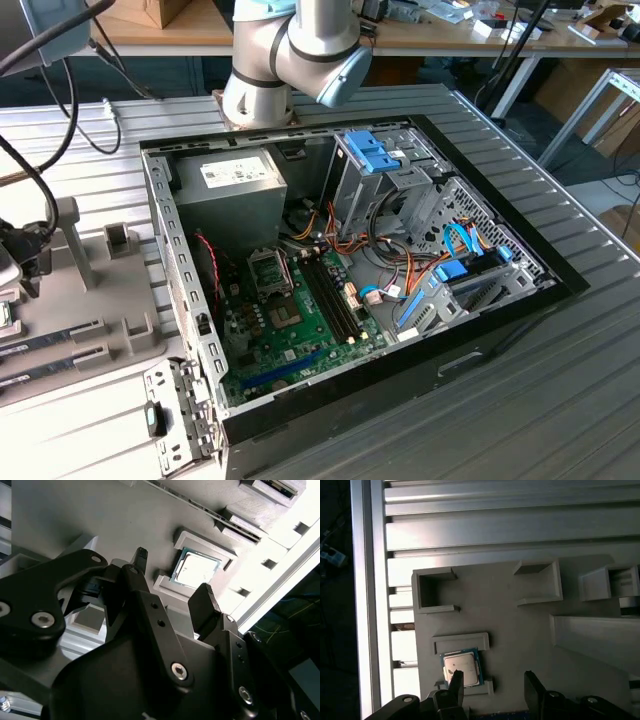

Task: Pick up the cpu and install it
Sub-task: 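Pick up the cpu and move it towards the insertion slot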

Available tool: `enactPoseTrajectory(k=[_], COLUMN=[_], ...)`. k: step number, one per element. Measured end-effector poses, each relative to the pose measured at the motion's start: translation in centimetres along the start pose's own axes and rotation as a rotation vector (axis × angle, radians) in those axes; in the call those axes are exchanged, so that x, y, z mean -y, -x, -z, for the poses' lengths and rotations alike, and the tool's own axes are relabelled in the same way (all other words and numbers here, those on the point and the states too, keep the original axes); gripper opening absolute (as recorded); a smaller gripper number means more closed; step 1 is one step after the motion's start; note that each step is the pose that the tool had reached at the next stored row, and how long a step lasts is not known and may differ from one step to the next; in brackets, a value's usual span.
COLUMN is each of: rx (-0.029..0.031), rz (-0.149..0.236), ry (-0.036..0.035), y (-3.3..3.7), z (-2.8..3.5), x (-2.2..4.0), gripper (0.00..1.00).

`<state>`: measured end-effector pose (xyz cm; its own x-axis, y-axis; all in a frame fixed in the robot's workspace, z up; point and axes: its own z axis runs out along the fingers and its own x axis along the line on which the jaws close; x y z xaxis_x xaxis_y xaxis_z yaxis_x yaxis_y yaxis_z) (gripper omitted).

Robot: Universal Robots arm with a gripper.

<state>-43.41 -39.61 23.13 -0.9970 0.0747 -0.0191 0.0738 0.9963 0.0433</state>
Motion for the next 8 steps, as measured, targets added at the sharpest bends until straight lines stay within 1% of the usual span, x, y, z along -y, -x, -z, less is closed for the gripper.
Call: enactPoseTrajectory(k=[8], rx=[0.0], rz=[0.0], ry=[0.0], y=[-0.01], z=[-0.38], x=[0.02], gripper=[0.6])
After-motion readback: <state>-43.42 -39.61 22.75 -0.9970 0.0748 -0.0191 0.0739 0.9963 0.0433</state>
